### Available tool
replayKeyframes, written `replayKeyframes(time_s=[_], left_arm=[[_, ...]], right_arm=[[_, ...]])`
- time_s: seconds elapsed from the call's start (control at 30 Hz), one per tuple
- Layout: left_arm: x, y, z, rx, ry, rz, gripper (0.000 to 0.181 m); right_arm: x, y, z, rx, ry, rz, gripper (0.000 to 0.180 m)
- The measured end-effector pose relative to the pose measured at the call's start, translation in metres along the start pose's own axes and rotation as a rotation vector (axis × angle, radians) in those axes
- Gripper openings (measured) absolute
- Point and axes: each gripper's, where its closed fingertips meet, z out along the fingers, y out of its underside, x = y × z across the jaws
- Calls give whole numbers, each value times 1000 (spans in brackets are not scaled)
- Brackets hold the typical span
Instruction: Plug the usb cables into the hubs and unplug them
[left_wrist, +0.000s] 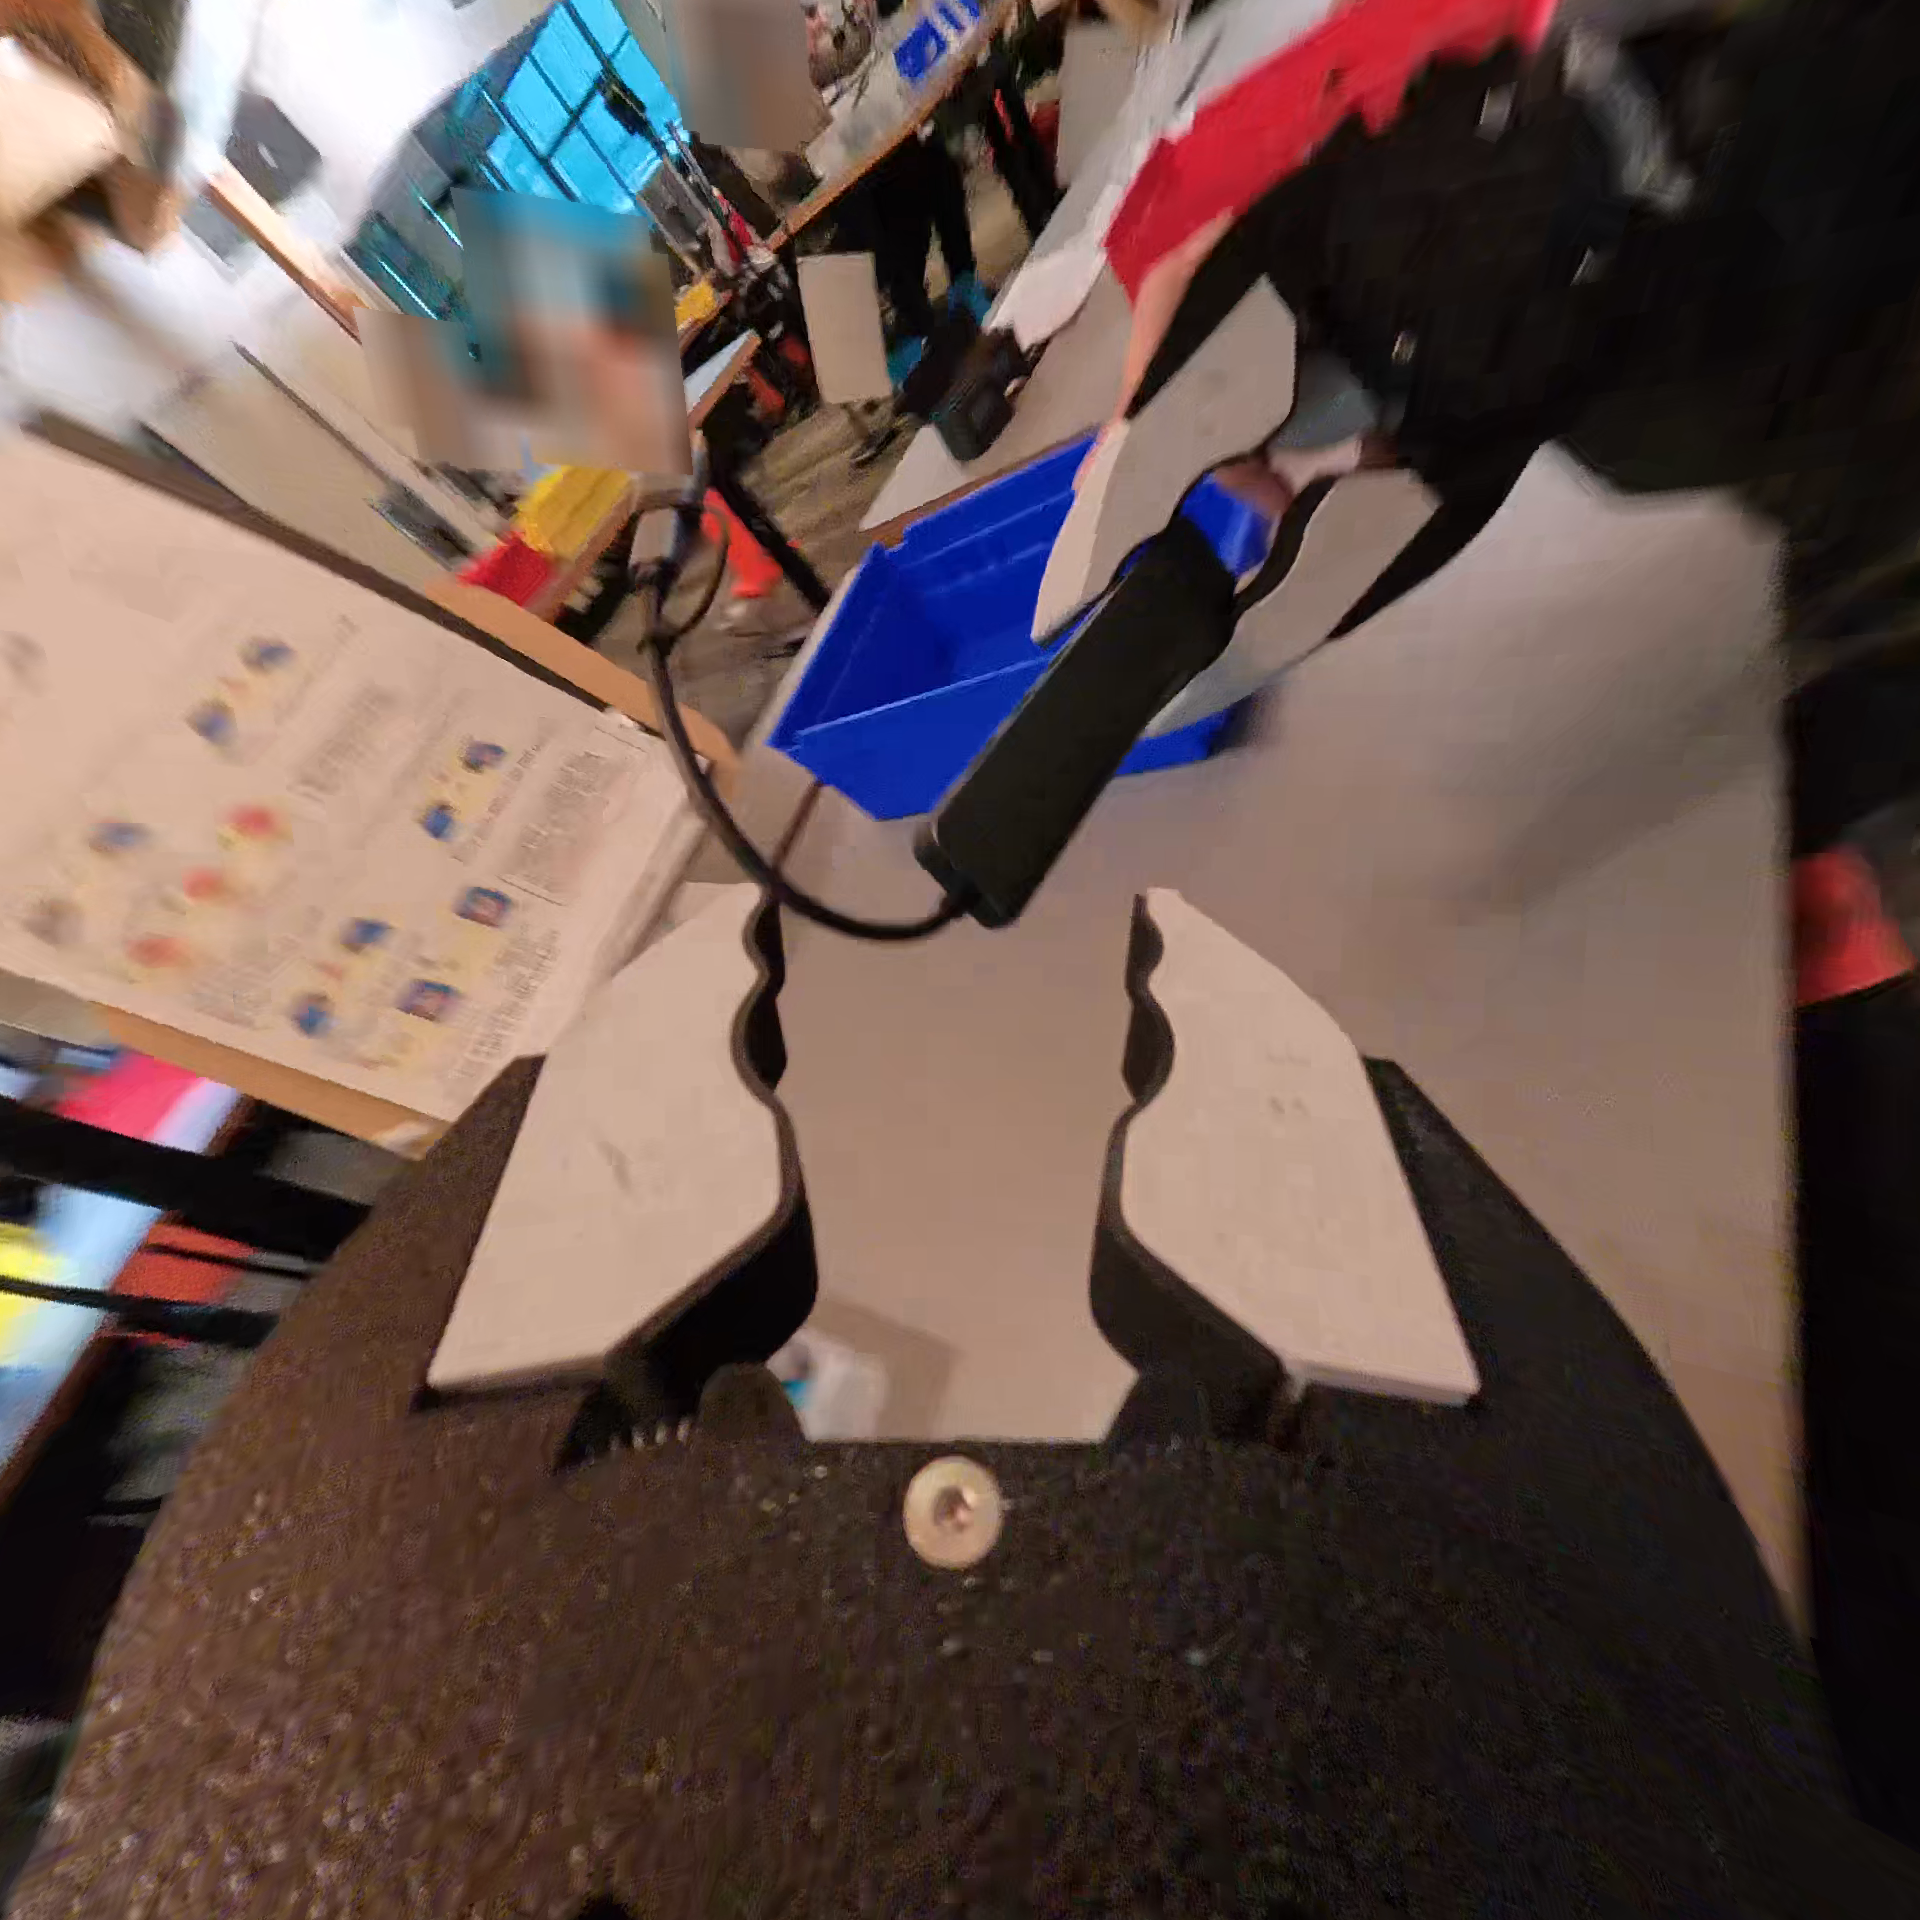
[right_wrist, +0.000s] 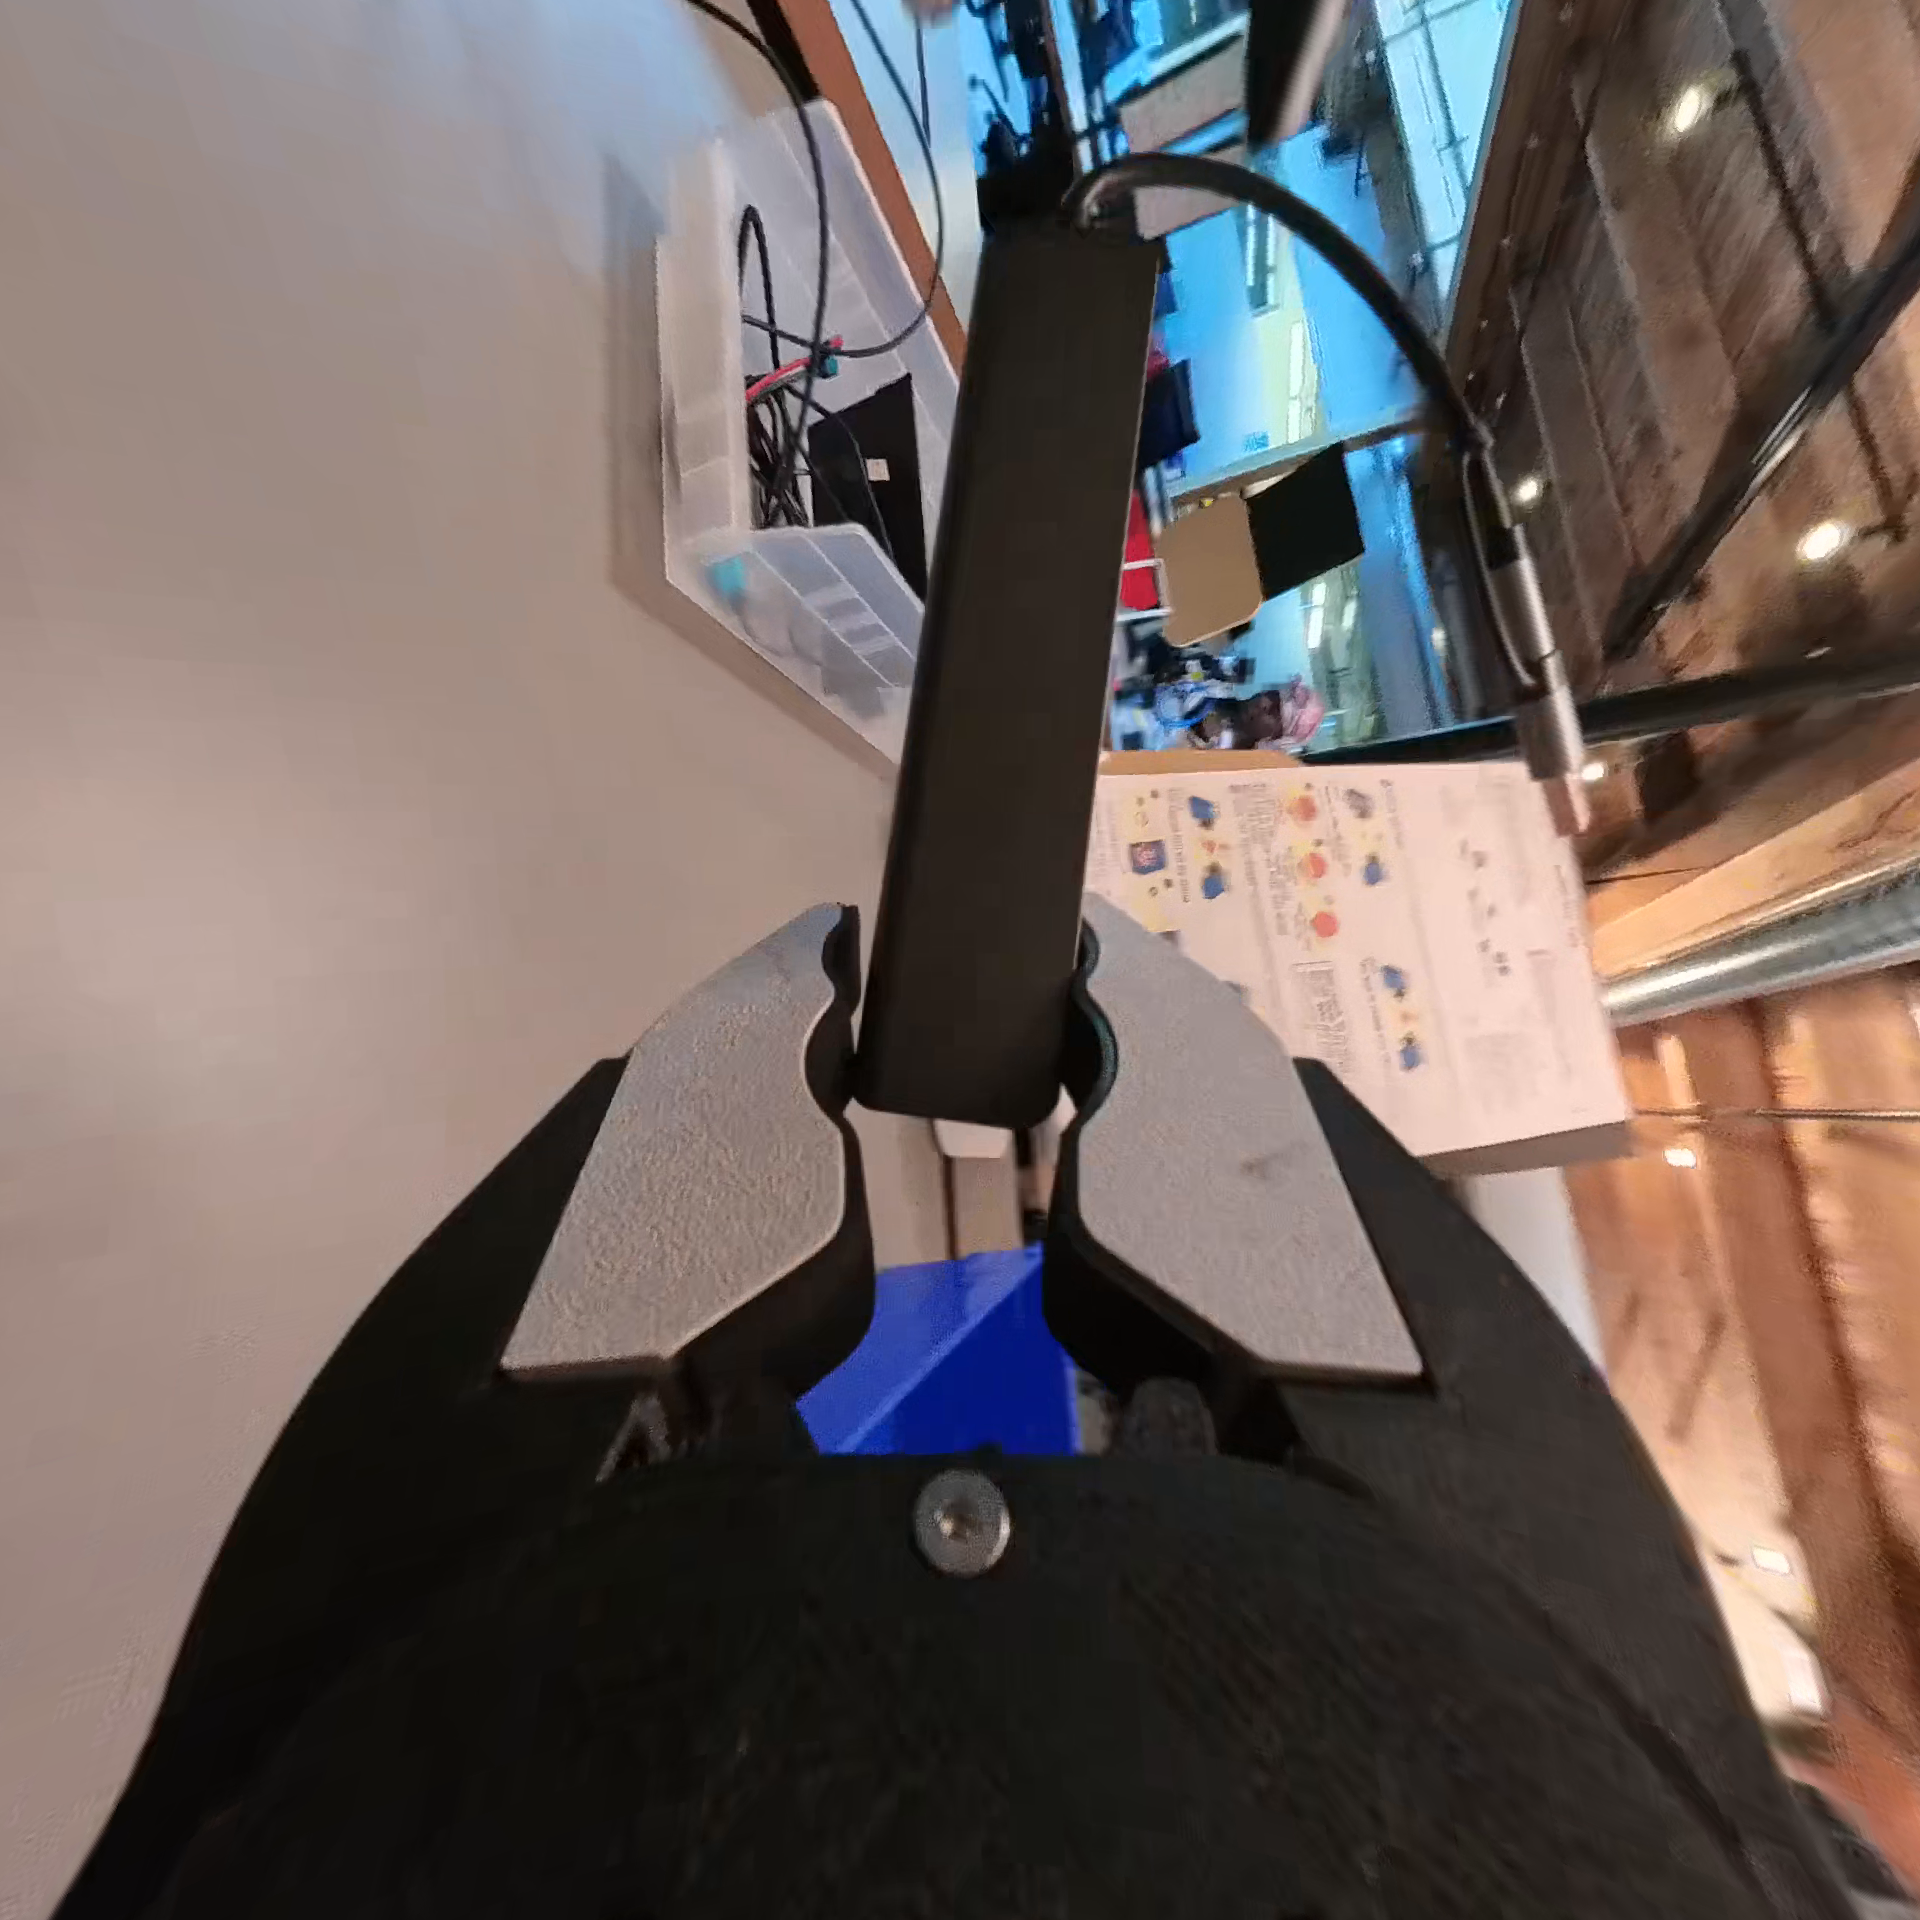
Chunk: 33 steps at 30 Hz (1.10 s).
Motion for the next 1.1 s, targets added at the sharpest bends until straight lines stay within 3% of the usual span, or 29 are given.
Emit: replayKeyframes(time_s=[0.1,0.3,0.37,0.43,0.5,0.67,0.83,0.97,1.1], left_arm=[[14,-3,18,-71,-45,294,62],[21,25,49,-293,-85,613,53],[21,34,53,-344,-79,656,49],[19,34,56,-337,-98,643,32],[18,33,57,-317,-103,632,31],[10,24,58,-248,-245,722,31],[0,22,55,-196,-395,884,32],[-8,18,54,-167,-517,1055,32],[-9,19,58,-145,-596,1194,31]], right_arm=[[-6,-1,-1,-29,-2,-44,37],[-18,2,-1,-25,-39,-23,37],[-20,3,-3,-11,-52,-5,36],[-21,3,-5,16,-54,17,36],[-13,6,-6,43,-4,100,35],[-6,4,-19,250,-19,522,43],[-2,3,-35,522,-257,1289,77],[-1,16,-29,588,-396,1769,86],[-12,6,-19,617,-581,2026,63]])
